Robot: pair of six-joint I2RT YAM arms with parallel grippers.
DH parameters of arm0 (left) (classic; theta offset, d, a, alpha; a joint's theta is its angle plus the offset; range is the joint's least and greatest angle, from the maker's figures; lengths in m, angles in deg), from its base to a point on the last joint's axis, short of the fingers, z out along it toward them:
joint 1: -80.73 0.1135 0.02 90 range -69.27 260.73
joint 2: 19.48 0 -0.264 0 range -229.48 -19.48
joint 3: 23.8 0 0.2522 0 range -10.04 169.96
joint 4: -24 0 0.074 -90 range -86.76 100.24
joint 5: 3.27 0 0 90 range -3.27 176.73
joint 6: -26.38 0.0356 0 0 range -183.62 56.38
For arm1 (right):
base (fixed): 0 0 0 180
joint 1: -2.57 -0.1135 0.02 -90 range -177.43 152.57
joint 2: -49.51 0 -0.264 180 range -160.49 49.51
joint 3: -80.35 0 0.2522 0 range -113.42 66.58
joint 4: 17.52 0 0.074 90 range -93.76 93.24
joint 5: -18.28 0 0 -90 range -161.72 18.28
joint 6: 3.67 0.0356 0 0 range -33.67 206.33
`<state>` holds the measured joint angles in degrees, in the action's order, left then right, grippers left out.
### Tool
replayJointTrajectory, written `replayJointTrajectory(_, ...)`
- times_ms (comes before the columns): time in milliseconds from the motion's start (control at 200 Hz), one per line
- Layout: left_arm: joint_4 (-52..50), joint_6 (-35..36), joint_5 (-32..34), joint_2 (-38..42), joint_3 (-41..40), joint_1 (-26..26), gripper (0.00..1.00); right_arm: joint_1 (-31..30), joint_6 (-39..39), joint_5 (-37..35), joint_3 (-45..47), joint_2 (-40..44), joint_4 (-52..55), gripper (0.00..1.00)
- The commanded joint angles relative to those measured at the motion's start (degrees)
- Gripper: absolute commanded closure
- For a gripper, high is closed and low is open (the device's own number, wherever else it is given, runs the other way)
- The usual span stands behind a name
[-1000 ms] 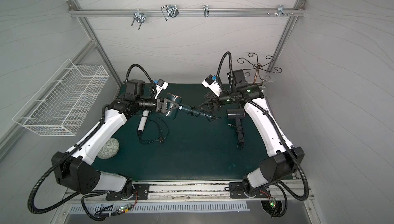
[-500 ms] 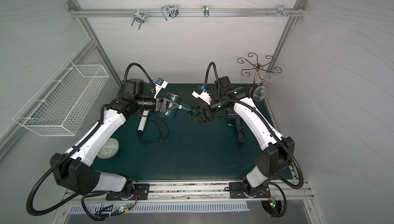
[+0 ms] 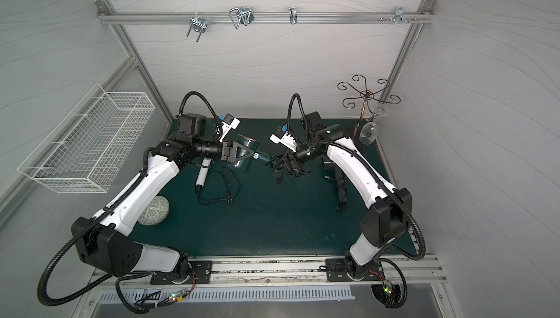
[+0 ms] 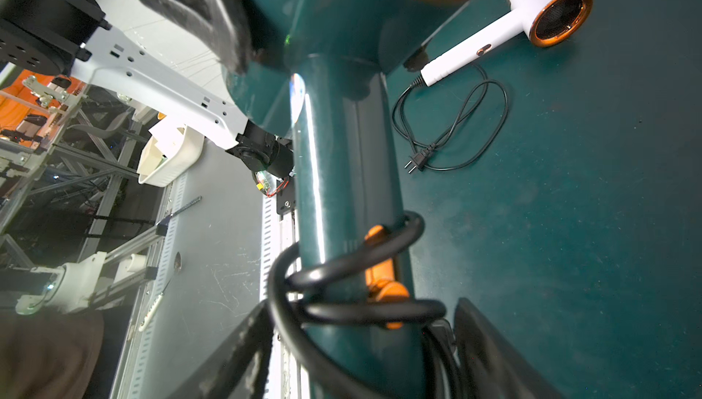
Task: Wrap the cord around the hair dryer
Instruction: Place the hair dryer at the center of the board.
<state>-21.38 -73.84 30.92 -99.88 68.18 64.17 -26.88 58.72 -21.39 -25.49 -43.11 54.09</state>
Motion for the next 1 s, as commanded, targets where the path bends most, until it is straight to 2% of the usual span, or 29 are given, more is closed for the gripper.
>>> replayJointTrajectory(0,9.74,-1.12,-3.25,1.21,5.41,-0.05,1.0,-1.46,-1.48,3.96,0.22,-1.69,4.27,0.36)
replayJointTrajectory(280,11.66,-2.61,-3.99,1.13,5.72,-0.05,1.0,-3.32,-1.75,4.14,-0.44,-4.45,5.94,0.6)
replayJointTrajectory(355,11.78,-2.7,-3.89,0.9,5.72,-0.05,1.0,-3.4,-1.8,4.86,-0.41,-5.0,6.35,0.74)
replayJointTrajectory(460,11.8,-2.79,-3.7,0.64,5.73,-0.01,1.0,-3.39,-1.7,5.77,-0.02,-5.38,6.58,1.0)
replayJointTrajectory(595,10.59,-2.44,-1.34,0.6,5.59,-0.05,1.0,-0.62,1.71,8.89,2.09,-5.0,3.51,1.0)
replayJointTrajectory(670,8.98,-1.58,1.49,0.84,5.42,-0.05,0.75,2.44,5.85,11.31,5.22,-3.51,-2.38,1.0)
replayJointTrajectory(695,8.41,-1.32,2.78,1.01,5.33,0.03,0.53,3.5,7.77,11.78,6.42,-2.73,-4.82,1.0)
replayJointTrajectory(720,7.92,-1.21,4.43,1.25,5.22,0.1,0.38,4.31,9.29,11.9,7.32,-2.35,-6.71,1.0)
replayJointTrajectory(830,8.2,-1.98,7.8,2.12,4.23,1.45,0.04,7.86,15.23,10.38,9.97,-1.43,-12.78,1.0)
replayJointTrajectory(855,8.57,-2.57,8.2,2.26,3.91,1.85,0.02,8.48,16.5,9.94,10.44,-1.49,-13.91,1.0)
replayJointTrajectory(995,8.86,-3.4,10.53,2.62,3.51,2.92,0.02,11.34,26.56,8.23,16.42,-1.25,-23.93,1.0)
